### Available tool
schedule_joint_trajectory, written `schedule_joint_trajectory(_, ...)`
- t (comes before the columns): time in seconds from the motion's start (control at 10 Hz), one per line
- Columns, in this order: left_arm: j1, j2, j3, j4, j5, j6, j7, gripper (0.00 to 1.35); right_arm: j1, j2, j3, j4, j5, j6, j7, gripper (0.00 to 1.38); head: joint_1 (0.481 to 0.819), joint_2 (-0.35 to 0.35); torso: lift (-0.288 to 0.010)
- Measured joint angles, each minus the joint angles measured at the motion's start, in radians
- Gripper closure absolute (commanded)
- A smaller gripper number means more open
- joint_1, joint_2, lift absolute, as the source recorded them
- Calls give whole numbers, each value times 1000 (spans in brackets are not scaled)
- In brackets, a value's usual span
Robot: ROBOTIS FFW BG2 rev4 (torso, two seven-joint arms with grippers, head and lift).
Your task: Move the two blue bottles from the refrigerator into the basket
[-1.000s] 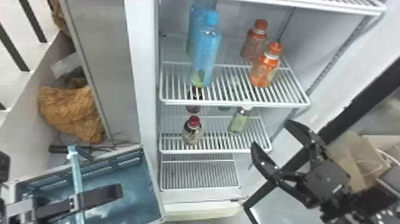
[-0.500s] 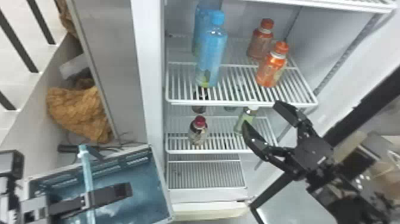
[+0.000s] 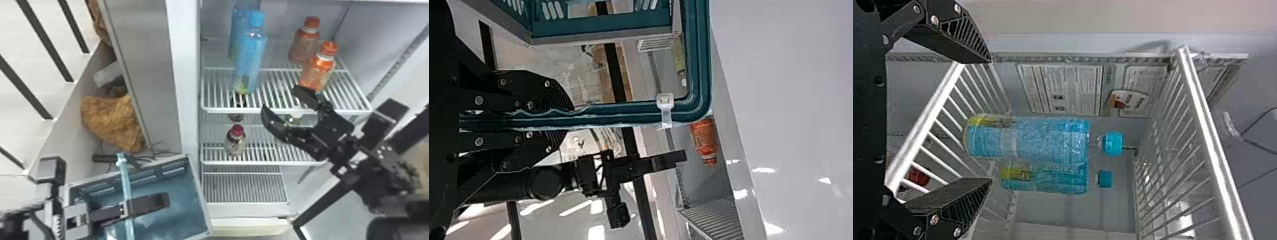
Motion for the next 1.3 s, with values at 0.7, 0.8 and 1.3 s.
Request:
schedule_joint_trajectory(0.7, -20, 6, -28, 28, 8, 0, 2, 1202, -273, -15, 115, 242, -33, 67, -48, 199, 695, -12, -10)
schedule_joint_trajectory(0.8, -23, 7, -31, 30, 9, 0, 2, 1202, -304, -15, 122, 272, -34, 67, -53, 199, 695, -14, -10)
schedule_joint_trajectory(1.3, -47, 7, -50, 49, 15, 0, 1, 1202, -451, -23, 186, 409, -51, 66, -65, 231, 695, 4, -10)
